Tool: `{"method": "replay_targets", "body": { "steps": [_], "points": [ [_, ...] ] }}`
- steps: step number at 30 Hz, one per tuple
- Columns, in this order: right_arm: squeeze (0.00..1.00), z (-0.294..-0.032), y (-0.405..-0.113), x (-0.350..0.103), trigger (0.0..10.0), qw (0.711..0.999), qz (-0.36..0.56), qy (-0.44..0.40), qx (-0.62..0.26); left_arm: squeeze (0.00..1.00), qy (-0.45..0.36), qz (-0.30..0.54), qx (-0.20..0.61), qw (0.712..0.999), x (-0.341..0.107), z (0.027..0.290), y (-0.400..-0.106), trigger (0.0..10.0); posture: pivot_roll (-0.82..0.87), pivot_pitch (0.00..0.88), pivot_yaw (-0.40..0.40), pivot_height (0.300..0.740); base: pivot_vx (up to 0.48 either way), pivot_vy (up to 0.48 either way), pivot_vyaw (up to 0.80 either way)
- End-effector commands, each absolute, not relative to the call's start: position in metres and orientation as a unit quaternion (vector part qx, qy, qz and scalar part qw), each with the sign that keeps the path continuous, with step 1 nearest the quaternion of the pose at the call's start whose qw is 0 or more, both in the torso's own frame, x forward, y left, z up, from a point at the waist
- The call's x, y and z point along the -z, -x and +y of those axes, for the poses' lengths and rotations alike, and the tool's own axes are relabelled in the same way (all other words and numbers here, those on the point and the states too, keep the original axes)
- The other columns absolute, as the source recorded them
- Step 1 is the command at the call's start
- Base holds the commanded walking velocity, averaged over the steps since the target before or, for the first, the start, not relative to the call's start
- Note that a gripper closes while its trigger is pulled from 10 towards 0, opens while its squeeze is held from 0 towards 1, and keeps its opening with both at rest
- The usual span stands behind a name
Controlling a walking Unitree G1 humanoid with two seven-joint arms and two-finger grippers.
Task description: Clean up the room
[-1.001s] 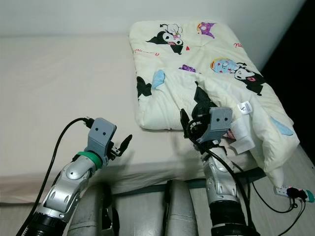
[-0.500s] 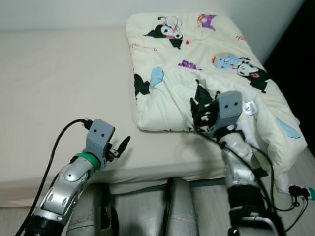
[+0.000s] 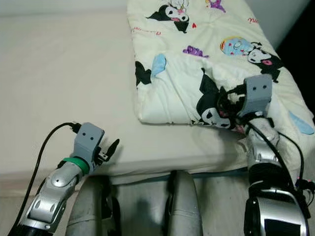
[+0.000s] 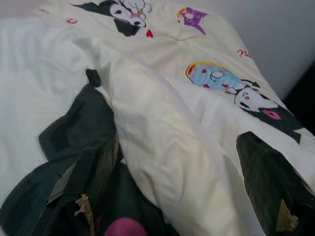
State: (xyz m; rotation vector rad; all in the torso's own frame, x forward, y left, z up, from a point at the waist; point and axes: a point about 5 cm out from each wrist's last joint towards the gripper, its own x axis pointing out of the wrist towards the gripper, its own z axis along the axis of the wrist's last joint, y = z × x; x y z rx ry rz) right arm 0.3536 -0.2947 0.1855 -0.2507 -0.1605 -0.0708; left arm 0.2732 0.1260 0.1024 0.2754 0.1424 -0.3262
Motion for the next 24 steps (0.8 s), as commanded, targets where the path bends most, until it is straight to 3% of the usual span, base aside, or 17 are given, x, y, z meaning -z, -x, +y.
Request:
{"method": "replay_targets", "body": {
  "steps": [1, 8, 9, 11, 12, 24],
  "points": [
    [0.0, -0.298, -0.353, -0.179, 10.0, 0.989, -0.064, 0.124, 0.041, 0.0, -0.138, 0.088, 0.157, 0.974, -0.097, 0.133, -0.267, 10.0, 0.1, 0.234, 0.103, 0.595, 0.0, 0.0, 0.0],
    [0.0, -0.297, -0.357, -0.178, 10.0, 0.991, -0.055, 0.115, 0.032, 0.0, -0.144, 0.094, 0.158, 0.972, -0.098, 0.136, -0.261, 10.0, 0.11, 0.244, 0.111, 0.595, 0.0, 0.0, 0.0],
    [0.0, -0.295, -0.359, -0.176, 3.9, 0.992, -0.046, 0.116, 0.026, 0.0, -0.145, 0.096, 0.156, 0.972, -0.098, 0.138, -0.26, 10.0, 0.13, 0.249, 0.111, 0.595, 0.0, 0.0, 0.0],
    [0.0, -0.295, -0.359, -0.176, 3.9, 0.992, -0.046, 0.116, 0.026, 0.0, -0.145, 0.096, 0.156, 0.972, -0.098, 0.138, -0.26, 10.0, 0.13, 0.249, 0.111, 0.595, 0.0, 0.0, 0.0],
    [0.0, -0.295, -0.361, -0.173, 0.0, 0.989, -0.028, 0.139, 0.033, 0.0, -0.147, 0.1, 0.151, 0.972, -0.099, 0.141, -0.257, 10.0, 0.14, 0.248, 0.111, 0.595, 0.0, 0.0, 0.0],
    [0.0, -0.311, -0.359, -0.178, 0.0, 0.977, -0.019, 0.194, 0.09, 0.0, -0.14, 0.099, 0.151, 0.974, -0.103, 0.14, -0.259, 10.0, 0.13, 0.225, 0.113, 0.595, 0.0, 0.0, 0.0]
  ]
}}
